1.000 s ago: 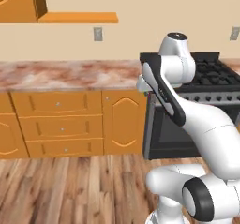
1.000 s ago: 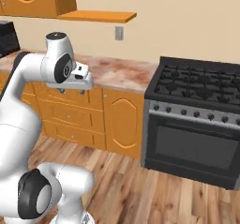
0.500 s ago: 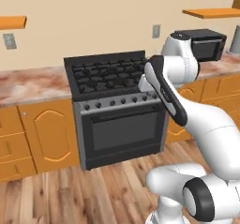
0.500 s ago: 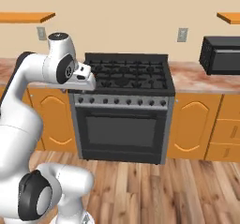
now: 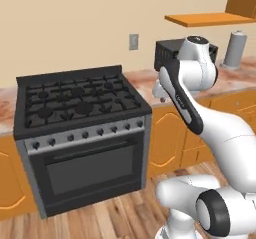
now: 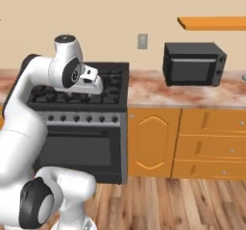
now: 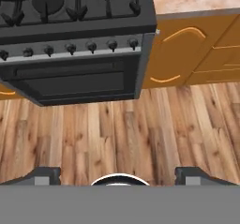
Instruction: Navigate to the toaster oven.
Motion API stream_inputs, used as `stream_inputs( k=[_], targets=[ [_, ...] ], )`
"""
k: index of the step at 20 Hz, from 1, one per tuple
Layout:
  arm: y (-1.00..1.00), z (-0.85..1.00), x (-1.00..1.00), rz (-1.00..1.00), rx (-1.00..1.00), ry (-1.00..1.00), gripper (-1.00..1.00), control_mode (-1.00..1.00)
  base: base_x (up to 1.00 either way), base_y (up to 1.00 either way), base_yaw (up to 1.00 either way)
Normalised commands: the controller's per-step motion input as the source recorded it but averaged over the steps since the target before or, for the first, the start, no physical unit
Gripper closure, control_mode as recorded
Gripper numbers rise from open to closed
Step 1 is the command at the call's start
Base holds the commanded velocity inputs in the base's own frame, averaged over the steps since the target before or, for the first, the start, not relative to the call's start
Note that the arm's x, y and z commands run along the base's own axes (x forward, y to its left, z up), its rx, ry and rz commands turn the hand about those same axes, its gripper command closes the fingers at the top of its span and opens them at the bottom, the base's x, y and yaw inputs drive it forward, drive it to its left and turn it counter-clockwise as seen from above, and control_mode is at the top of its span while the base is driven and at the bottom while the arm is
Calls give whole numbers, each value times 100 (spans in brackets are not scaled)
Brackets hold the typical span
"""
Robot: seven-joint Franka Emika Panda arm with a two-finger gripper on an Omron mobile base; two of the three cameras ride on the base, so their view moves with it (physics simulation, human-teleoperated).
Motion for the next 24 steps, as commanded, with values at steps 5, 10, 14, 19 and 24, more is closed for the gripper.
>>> stream_inputs(
  k=[5,10,14,19,24],
  targets=[
    [0,0,0,0,0,0,-100,100,82,-100,12],
    [0,0,0,0,0,0,-100,100,93,-100,17],
    [0,0,0,0,0,0,-100,100,91,-100,15],
    [0,0,0,0,0,0,-100,100,75,-96,11],
    [0,0,0,0,0,0,-100,100,72,-37,7]
  ],
)
